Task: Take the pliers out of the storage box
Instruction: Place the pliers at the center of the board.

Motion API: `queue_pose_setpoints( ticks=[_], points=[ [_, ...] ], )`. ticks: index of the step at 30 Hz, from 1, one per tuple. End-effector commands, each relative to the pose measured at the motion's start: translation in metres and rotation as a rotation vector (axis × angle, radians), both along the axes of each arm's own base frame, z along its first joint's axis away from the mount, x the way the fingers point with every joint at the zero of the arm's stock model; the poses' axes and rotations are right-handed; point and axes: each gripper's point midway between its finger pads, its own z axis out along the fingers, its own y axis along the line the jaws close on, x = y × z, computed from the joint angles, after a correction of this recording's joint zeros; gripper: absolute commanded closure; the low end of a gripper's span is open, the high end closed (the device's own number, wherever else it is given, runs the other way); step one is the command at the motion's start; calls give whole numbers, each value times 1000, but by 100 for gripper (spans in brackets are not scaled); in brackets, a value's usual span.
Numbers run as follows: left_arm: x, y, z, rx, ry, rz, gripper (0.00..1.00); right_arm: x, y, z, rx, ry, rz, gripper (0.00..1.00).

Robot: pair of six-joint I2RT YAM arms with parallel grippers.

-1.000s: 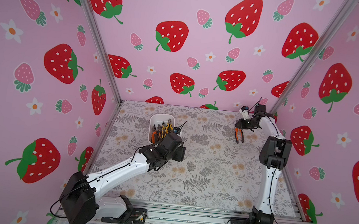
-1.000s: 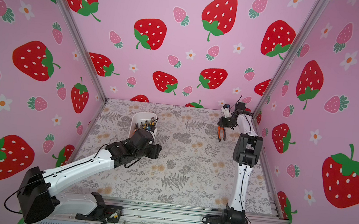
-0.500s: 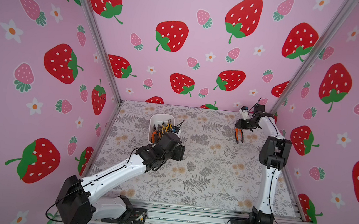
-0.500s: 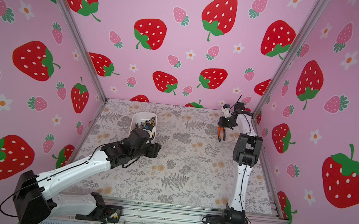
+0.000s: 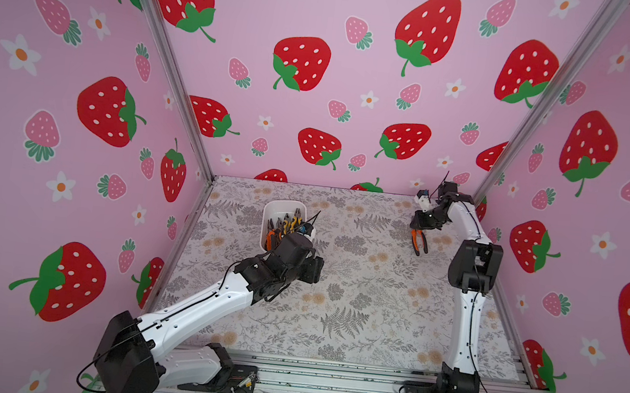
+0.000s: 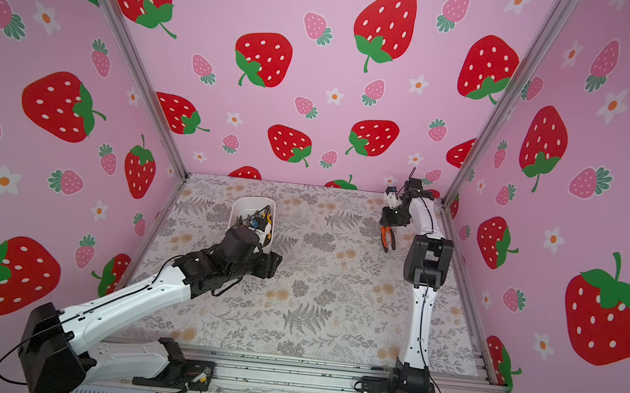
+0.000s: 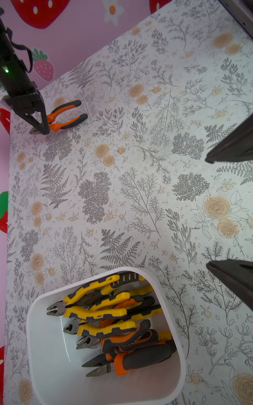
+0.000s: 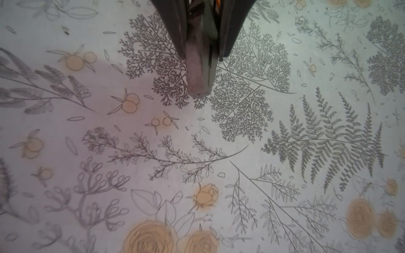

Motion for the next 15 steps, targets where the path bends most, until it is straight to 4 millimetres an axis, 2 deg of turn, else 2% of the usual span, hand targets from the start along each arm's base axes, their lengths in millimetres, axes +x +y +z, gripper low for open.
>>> queue_pose_setpoints(
  ticks=[1, 15],
  points=[
    [-3, 1, 10, -31, -13, -9, 29, -43, -1, -48, -51, 224, -6, 80],
    [-4, 2, 7, -40, -1, -6, 29, -48, -12, -67, -106, 258, -65, 73]
  ],
)
